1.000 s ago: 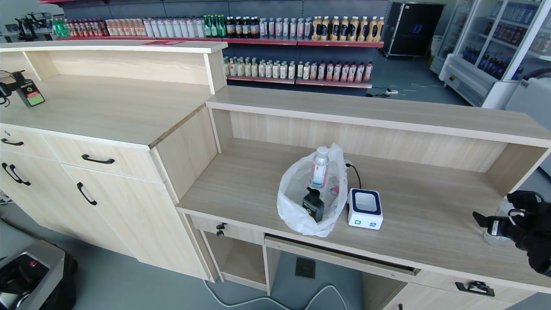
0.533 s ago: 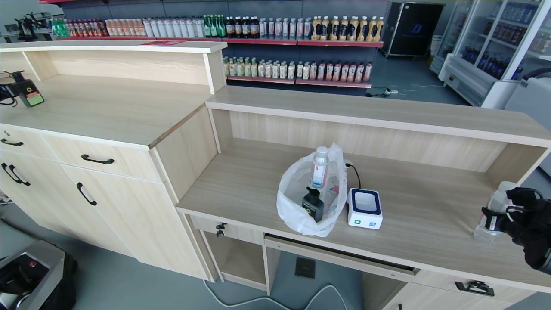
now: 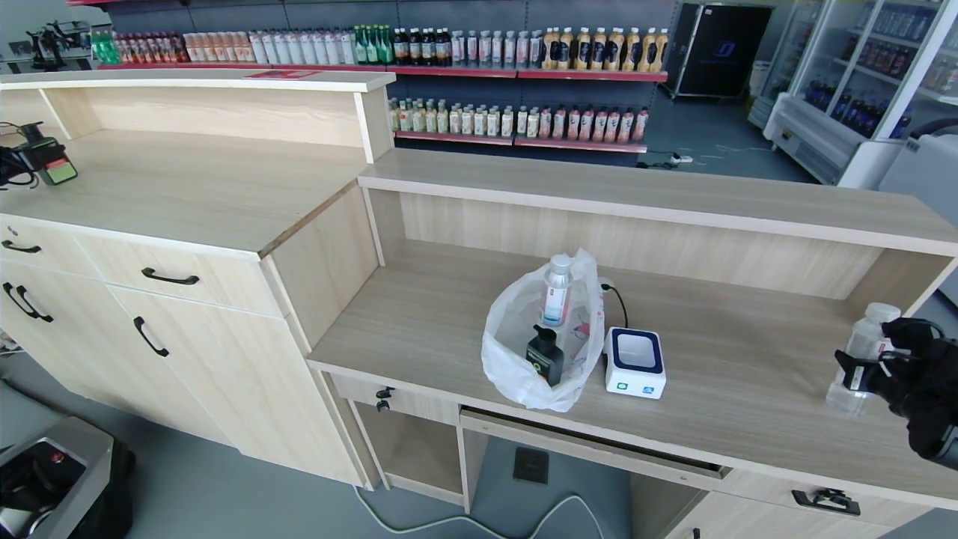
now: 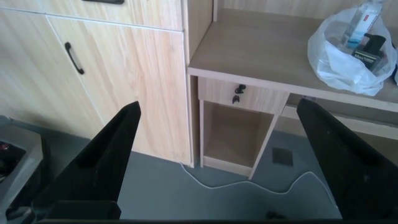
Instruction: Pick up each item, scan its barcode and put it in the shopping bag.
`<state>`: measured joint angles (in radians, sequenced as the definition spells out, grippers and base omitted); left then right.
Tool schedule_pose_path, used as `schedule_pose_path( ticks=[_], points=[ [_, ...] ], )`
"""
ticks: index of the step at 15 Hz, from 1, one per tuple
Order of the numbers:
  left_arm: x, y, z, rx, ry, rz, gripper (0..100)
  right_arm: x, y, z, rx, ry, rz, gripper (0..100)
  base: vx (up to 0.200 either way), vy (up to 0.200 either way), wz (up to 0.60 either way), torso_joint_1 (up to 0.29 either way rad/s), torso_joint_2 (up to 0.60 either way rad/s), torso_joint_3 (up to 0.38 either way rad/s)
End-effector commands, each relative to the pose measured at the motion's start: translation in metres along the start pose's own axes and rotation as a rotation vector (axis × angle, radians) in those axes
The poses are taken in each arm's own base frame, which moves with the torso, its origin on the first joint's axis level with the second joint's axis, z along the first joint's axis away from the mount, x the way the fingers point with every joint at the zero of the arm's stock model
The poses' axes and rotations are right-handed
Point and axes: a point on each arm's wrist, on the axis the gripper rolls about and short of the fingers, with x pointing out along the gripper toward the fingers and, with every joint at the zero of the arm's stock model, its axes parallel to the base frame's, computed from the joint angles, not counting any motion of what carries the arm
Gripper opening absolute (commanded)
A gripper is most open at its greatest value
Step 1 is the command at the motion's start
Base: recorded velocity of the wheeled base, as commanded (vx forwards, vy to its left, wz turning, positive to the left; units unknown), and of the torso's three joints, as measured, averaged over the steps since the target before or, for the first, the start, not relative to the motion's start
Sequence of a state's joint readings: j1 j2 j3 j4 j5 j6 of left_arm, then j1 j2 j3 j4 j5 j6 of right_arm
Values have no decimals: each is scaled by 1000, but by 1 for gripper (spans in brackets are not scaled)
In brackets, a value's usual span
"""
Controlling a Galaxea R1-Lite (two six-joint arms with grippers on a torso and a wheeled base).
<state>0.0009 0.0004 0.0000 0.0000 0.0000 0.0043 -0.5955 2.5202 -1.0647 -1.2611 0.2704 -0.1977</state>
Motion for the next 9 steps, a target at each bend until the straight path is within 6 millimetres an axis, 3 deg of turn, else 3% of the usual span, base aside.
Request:
schedule_pose_path(
  ticks=[1, 2, 5, 6, 7, 9],
  points=[
    [0, 0, 0, 0, 0, 1, 100, -5, -3, 24, 24, -47, 4, 0, 0, 0, 0, 0, 0, 0],
    [0, 0, 0, 0, 0, 1, 100, -7, -2, 31, 40, -47, 7, 0, 0, 0, 0, 0, 0, 0],
    [0, 0, 0, 0, 0, 1, 100, -31, -4, 85, 154, -18, 30, 0, 0, 0, 0, 0, 0, 0],
    [0, 0, 0, 0, 0, 1, 100, -52, -2, 114, 220, 7, 81, 0, 0, 0, 0, 0, 0, 0],
    [0, 0, 0, 0, 0, 1, 100, -64, -1, 129, 249, 11, 122, 0, 0, 0, 0, 0, 0, 0],
    [0, 0, 0, 0, 0, 1, 100, -125, 11, 188, 332, 27, 388, 0, 0, 0, 0, 0, 0, 0]
  ],
)
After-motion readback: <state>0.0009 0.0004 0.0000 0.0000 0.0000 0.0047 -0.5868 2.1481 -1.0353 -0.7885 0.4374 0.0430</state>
